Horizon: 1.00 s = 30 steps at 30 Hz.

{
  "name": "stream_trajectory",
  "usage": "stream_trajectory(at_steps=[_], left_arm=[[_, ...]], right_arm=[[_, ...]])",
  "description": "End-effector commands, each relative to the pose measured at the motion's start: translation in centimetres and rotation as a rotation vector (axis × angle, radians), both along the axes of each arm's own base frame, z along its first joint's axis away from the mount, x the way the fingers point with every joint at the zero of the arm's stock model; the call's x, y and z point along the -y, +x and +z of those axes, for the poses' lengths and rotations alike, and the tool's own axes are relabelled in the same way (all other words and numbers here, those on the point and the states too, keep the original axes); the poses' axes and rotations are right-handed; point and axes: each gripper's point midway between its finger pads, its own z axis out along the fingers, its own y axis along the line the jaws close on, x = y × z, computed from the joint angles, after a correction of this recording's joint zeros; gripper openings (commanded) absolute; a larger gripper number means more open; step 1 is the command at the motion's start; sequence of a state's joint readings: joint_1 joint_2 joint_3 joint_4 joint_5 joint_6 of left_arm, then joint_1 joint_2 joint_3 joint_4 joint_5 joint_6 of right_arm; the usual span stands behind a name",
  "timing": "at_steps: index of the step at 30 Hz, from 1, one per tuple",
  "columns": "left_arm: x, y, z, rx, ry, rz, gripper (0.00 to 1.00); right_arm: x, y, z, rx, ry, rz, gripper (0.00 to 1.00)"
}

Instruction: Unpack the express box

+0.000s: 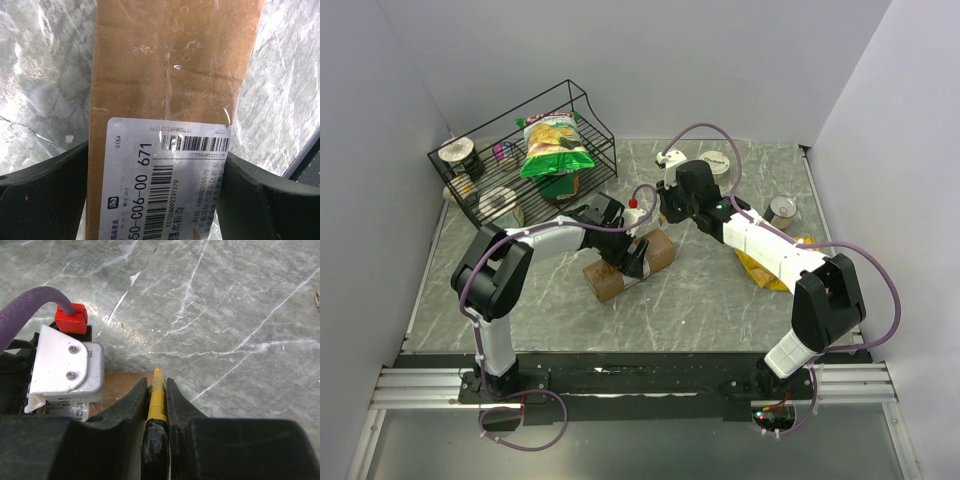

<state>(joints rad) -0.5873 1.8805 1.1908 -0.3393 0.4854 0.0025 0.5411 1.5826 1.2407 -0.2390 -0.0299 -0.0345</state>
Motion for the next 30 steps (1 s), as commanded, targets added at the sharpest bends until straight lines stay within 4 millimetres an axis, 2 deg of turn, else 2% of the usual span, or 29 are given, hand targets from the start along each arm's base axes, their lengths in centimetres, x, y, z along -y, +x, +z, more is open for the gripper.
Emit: stream_trajectory(at_steps=[1,21,30], left_arm=[[-1.3,-3.3,-4.2,-0.165,0.08,-0.001,0.9],[-1.4,-3.2,-4.6,-0.174,0.084,0.006,0.9],[-1.4,-3.1,-4.6,-0.179,0.082,0.005,0.89]], right_arm=[[-0.8,0.2,1.4,0.039,0.026,0.016,0.0],[-1.1,-0.4,-0.4,0.001,-0.01,0.044,0.0],[-0.9,-0.4,-0.6,0.013,-0.031,0.043,0.0]])
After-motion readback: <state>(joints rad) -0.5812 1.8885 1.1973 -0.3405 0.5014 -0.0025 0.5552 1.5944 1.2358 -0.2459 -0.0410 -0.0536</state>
